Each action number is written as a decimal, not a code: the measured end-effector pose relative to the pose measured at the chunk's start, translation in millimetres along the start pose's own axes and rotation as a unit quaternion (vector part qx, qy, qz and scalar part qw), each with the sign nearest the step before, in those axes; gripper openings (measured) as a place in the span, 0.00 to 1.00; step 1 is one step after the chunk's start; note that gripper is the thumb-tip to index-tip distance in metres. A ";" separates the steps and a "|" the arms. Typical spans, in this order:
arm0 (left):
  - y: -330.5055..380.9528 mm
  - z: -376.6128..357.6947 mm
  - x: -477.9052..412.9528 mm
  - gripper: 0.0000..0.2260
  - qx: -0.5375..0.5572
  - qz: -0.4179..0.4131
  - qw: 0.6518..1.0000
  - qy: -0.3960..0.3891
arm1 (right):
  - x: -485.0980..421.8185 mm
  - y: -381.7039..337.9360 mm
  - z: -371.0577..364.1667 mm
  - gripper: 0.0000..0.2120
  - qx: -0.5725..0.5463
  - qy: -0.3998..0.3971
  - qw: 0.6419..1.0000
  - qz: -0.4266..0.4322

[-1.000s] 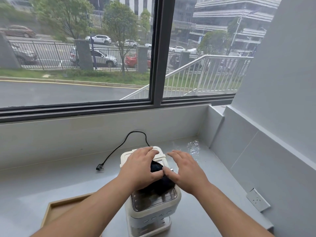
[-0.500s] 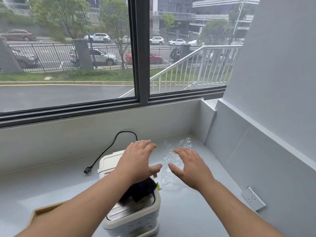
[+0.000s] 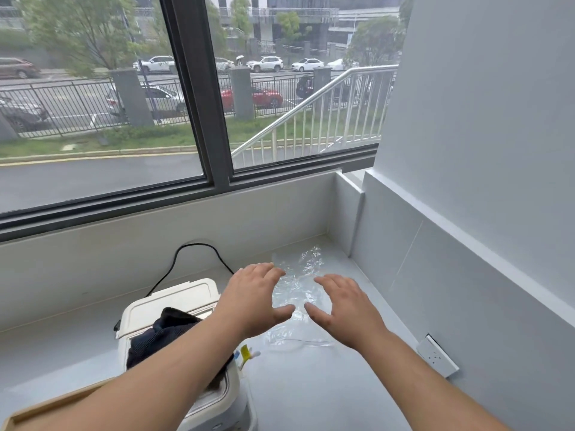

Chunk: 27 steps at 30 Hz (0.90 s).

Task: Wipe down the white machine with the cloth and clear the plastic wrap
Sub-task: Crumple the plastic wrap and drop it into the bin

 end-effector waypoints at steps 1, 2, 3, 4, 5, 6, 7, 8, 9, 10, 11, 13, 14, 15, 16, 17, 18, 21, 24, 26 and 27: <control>3.8 -3.5 -4.0 0.37 -0.002 0.002 1.000 -0.006 | -0.2 6.0 -0.6 0.34 -0.001 -0.004 1.000 -0.003; 7.0 -7.0 -7.5 0.37 -0.004 0.005 1.000 -0.013 | -0.2 11.7 -1.7 0.34 -0.003 -0.007 1.000 -0.007; 9.8 -10.5 -10.8 0.37 -0.006 0.008 1.000 -0.020 | 0.0 17.0 -3.2 0.34 -0.007 -0.008 1.000 -0.010; 12.5 -13.9 -13.5 0.36 -0.009 0.011 1.000 -0.025 | 0.2 22.1 -5.0 0.34 -0.010 -0.009 1.000 -0.012; 14.6 -16.9 -15.4 0.36 -0.012 0.013 0.999 -0.029 | 0.1 26.0 -6.9 0.33 -0.012 -0.008 1.000 -0.013; 17.5 -20.5 -17.8 0.36 -0.016 0.015 0.999 -0.034 | -0.4 30.5 -8.9 0.33 -0.015 -0.010 1.000 -0.015; 20.6 -24.1 -20.2 0.36 -0.019 0.016 0.999 -0.039 | -1.5 34.8 -11.0 0.33 -0.019 -0.012 1.000 -0.017; 23.7 -27.8 -22.8 0.36 -0.022 0.017 0.999 -0.044 | -3.2 38.7 -13.1 0.33 -0.022 -0.015 0.999 -0.018; 26.8 -31.2 -25.5 0.36 -0.025 0.017 0.998 -0.051 | -5.3 42.3 -15.2 0.33 -0.024 -0.019 0.999 -0.020; 29.4 -34.3 -27.7 0.36 -0.029 0.017 0.998 -0.057 | -7.3 45.0 -17.1 0.33 -0.025 -0.023 0.999 -0.022; 31.7 -37.7 -31.0 0.36 -0.033 0.016 0.997 -0.061 | -9.8 48.1 -19.5 0.34 -0.028 -0.027 0.999 -0.025; 34.4 -44.0 -37.7 0.36 -0.042 0.018 0.996 -0.071 | -14.2 52.8 -26.0 0.34 -0.031 -0.038 0.998 -0.028; 34.9 -47.0 -41.5 0.36 -0.045 0.020 0.996 -0.076 | -16.6 54.9 -29.8 0.34 -0.032 -0.044 0.998 -0.028; 34.9 -49.5 -45.5 0.36 -0.050 0.022 0.995 -0.079 | -19.0 56.4 -33.2 0.34 -0.031 -0.051 0.998 -0.028; 34.6 -52.7 -50.4 0.35 -0.055 0.025 0.995 -0.083 | -21.8 58.3 -37.1 0.34 -0.031 -0.057 0.998 -0.028; 34.3 -55.9 -55.0 0.35 -0.059 0.028 0.994 -0.085 | -24.5 60.3 -41.0 0.35 -0.029 -0.063 0.997 -0.028; 34.0 -59.3 -59.4 0.34 -0.060 0.031 0.994 -0.088 | -27.2 62.1 -44.6 0.35 -0.028 -0.068 0.997 -0.030; 33.4 -71.3 -70.8 0.34 -0.059 0.037 0.993 -0.098 | -35.5 67.5 -54.7 0.36 -0.031 -0.077 0.996 -0.035; 32.5 -86.8 -83.8 0.35 -0.059 0.038 0.991 -0.111 | -45.5 75.9 -67.5 0.37 -0.029 -0.084 0.995 -0.037; 31.0 -95.6 -91.9 0.35 -0.064 0.041 0.990 -0.119 | -50.5 80.8 -75.9 0.38 -0.032 -0.088 0.995 -0.044; 30.1 -100.1 -95.4 0.36 -0.069 0.044 0.989 -0.125 | -52.5 82.8 -80.5 0.38 -0.036 -0.089 0.994 -0.050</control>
Point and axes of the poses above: each hand's wrist, its own x-axis away from the middle knuckle, its own z-axis out of the back of the hand, y = z × x, the point moved 1 cm from there along -x, towards the middle knuckle, and after that the axes turned 9 degrees about z, right-handed, at the moved point
